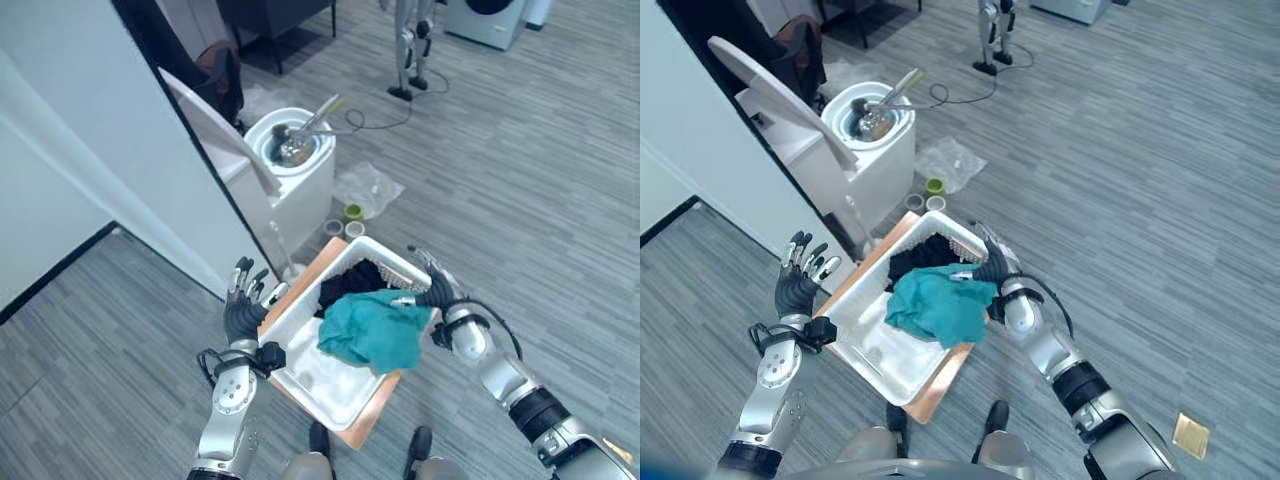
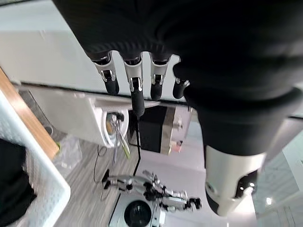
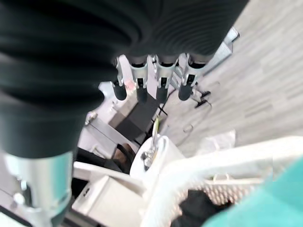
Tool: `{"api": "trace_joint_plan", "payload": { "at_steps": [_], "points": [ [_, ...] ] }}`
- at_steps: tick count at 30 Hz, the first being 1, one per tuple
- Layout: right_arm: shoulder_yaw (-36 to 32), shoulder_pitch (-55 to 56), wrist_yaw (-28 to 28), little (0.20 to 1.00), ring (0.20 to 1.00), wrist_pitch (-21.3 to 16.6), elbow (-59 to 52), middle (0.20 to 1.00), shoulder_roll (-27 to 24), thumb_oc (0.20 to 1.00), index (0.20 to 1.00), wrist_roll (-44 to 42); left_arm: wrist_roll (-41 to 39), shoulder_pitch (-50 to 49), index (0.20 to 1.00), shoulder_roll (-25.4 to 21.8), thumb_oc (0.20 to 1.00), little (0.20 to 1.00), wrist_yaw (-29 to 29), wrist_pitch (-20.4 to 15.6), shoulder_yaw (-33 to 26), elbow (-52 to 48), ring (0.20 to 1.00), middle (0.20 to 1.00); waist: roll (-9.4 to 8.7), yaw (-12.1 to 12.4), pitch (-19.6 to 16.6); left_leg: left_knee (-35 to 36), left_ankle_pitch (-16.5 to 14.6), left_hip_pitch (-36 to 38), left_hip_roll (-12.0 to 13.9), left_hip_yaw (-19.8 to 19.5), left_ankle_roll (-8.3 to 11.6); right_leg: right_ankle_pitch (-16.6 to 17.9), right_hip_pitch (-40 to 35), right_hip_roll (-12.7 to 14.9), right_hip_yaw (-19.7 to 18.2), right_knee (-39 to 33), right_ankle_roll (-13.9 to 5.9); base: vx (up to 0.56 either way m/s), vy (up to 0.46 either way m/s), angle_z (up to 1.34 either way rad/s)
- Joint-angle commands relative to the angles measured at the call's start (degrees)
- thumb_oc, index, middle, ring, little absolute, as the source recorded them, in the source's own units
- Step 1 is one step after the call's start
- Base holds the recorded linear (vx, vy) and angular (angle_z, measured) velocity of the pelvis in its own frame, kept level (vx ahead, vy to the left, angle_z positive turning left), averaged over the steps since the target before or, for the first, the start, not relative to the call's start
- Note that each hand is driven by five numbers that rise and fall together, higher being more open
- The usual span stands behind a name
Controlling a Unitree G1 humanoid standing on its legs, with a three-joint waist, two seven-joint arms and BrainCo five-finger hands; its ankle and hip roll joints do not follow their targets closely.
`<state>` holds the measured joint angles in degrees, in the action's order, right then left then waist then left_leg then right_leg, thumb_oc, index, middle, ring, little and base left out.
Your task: Pick up bed clothes into laundry basket.
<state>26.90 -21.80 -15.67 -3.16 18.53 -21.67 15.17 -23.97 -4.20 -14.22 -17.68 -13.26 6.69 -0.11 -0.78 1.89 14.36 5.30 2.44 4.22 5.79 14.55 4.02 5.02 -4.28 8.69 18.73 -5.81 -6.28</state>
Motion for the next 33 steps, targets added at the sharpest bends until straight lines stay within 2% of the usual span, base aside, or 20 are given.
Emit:
{"api": "trace_joint_plan", "payload": {
  "at_steps": [1, 6, 11, 13, 15, 16, 18, 19, 21, 26, 30, 31, 33],
  "points": [
    [0.98, -2.93, -0.43, 1.0, 1.0, -2.17, -1.78, 1.0, 0.38, 1.0, 1.0, -0.72, -0.47, 0.86, 1.0, -3.66, 1.0, 1.0, 0.68, -2.17, 1.36, -0.7, 1.0, 1.0, -2.68, 0.96, -4.02, -0.3, 0.1, -0.75, 2.9, 4.08, 3.58, -4.89, -1.9, 3.86, -1.95, 0.81, -3.17, 0.02, -0.006, -0.15],
    [-2.11, -1.41, -0.78, 1.0, 1.0, -2.29, -6.26, 1.0, -1.96, 1.0, 1.0, -1.11, -0.26, 0.24, 1.0, -4.3, 1.0, 1.0, 1.89, -1.63, 1.21, -1.21, 1.0, 1.0, -3.13, 0.31, -4.02, -0.3, -0.06, -0.23, 3.11, 4.44, 3.72, -4.87, -2.38, 3.86, -1.78, 0.81, -3.22, 0.01, -0.002, -0.01],
    [-7.64, 4.92, 0.72, 1.0, 1.0, -3.63, -13.89, 1.0, -3.25, 1.0, 1.0, -6.33, 1.39, -1.03, 1.0, -4.79, 1.0, 1.0, 2.92, -1.01, 0.25, -2.97, 1.0, 1.0, -3.03, -1.41, -4.47, -0.3, -0.58, 0.46, 3.25, 5.13, 3.58, -5.12, -2.45, 3.78, -2.66, 0.81, -3.25, 0.0, 0.0, -0.02],
    [-10.83, 9.69, 1.77, 1.0, 1.0, -4.53, -17.26, 1.0, -2.85, 1.0, 1.0, -10.06, 3.07, -1.55, 1.0, -5.15, 1.0, 1.0, 3.44, -0.6, 0.15, -4.39, 1.0, 1.0, -2.57, -3.12, -4.64, -0.3, -1.08, 1.38, 3.26, 5.87, 3.53, -5.41, -2.89, 3.83, -3.18, 0.81, -3.35, 0.0, 0.009, -0.14],
    [-12.0, 11.47, 2.16, 1.0, 1.0, -4.8, -18.11, 1.0, -2.65, 1.0, 1.0, -11.56, 4.29, -1.74, 1.0, -5.42, 1.0, 1.0, 3.79, -0.29, 0.37, -4.54, 1.0, 1.0, -2.4, -3.68, -4.89, -0.3, -1.05, 1.48, 3.31, 6.32, 3.48, -5.22, -2.63, 3.76, -3.62, 0.81, -3.29, 0.01, 0.006, -0.17],
    [-13.27, 13.95, 3.15, 1.0, 1.0, -5.39, -18.89, 1.0, -2.27, 1.0, 1.0, -13.7, 6.99, -2.1, 1.0, -6.64, 1.0, 1.0, 4.93, 0.28, 0.74, -4.79, 1.0, 1.0, -1.98, -5.15, -5.01, -0.3, -1.39, 2.27, 3.34, 6.99, 3.48, -5.35, -2.84, 3.72, -4.22, 0.81, -3.4, 0.01, 0.006, -0.27],
    [-13.31, 14.0, 3.18, 1.0, 1.0, -5.36, -18.95, 1.0, -2.27, 1.0, 1.0, -13.7, 7.0, -2.09, 1.0, -6.64, 1.0, 1.0, 4.92, 0.28, 0.76, -4.79, 1.0, 1.0, -1.94, -5.03, -5.25, -0.3, -1.19, 1.94, 3.4, 7.1, 3.46, -5.15, -2.43, 3.66, -4.35, 0.81, -3.31, 0.01, 0.01, -0.42],
    [-15.09, 16.43, 4.18, 1.0, 1.0, -6.04, -19.93, 1.0, -1.88, 1.0, 1.0, -15.97, 9.56, -2.59, 1.0, -7.72, 1.0, 1.0, 5.85, 0.4, 0.96, -5.43, 1.0, 1.0, -1.17, -7.09, -5.64, -0.3, -1.51, 2.81, 3.42, 8.19, 3.4, -5.12, -2.3, 3.49, -5.55, 0.81, -3.24, 0.04, 0.022, -0.49],
    [-15.71, 17.57, 5.07, 1.0, 1.0, -6.59, -20.16, 1.0, -1.48, 1.0, 1.0, -17.96, 10.21, -2.67, 1.0, -7.66, 1.0, 1.0, 5.84, 0.28, 0.93, -5.79, 1.0, 1.0, -0.68, -8.44, -5.98, -0.3, -1.71, 3.34, 3.35, 8.96, 3.38, -5.18, -2.18, 3.45, -6.25, 0.81, -3.19, 0.03, 0.014, -0.43],
    [-16.91, 20.24, 6.81, 1.0, 1.0, -7.41, -20.8, 1.0, -1.81, 1.0, 1.0, -20.01, 11.41, -3.15, 1.0, -7.23, 1.0, 1.0, 5.79, -0.46, 0.23, -7.2, 1.0, 1.0, 0.19, -10.57, -6.53, -0.3, -2.03, 4.26, 3.3, 10.36, 3.42, -5.11, -1.75, 3.47, -7.45, 0.81, -3.18, 0.02, -0.001, -0.24],
    [-17.52, 21.63, 7.66, 1.0, 1.0, -7.67, -20.52, 1.0, -2.11, 1.0, 1.0, -21.04, 11.58, -4.13, 1.0, -6.47, 1.0, 1.0, 5.79, -0.61, -0.2, -7.31, 1.0, 1.0, 0.43, -11.26, -6.76, -0.3, -2.05, 4.54, 3.25, 10.73, 3.48, -5.19, -1.82, 3.4, -7.78, 0.81, -3.07, 0.02, -0.024, -0.1],
    [-21.72, 30.64, 10.45, 1.0, 1.0, -2.55, -14.9, 1.0, 5.25, 1.0, 1.0, -30.3, -0.23, -6.15, 1.0, 0.27, 1.0, 1.0, 7.47, 4.88, 5.33, 4.26, 1.0, 1.0, 1.82, -7.58, -4.02, -7.31, -5.54, 0.31, -4.05, -0.8, -1.96, -9.81, -2.56, -5.22, -15.37, 3.1, 1.45, 0.0, 0.0, 0.0],
    [-21.75, 31.01, 10.25, 1.0, 1.0, -2.81, -15.18, 1.0, 5.53, 1.0, 1.0, -30.39, 0.14, -5.39, 1.0, -0.05, 1.0, 1.0, 7.5, 4.74, 5.92, 4.15, 1.0, 1.0, 1.73, -7.75, -4.58, -4.96, -5.03, 0.93, -4.15, -1.68, -1.89, -9.93, -2.62, -5.39, -14.73, 2.78, 1.53, -0.02, -0.036, 0.04]
  ]
}}
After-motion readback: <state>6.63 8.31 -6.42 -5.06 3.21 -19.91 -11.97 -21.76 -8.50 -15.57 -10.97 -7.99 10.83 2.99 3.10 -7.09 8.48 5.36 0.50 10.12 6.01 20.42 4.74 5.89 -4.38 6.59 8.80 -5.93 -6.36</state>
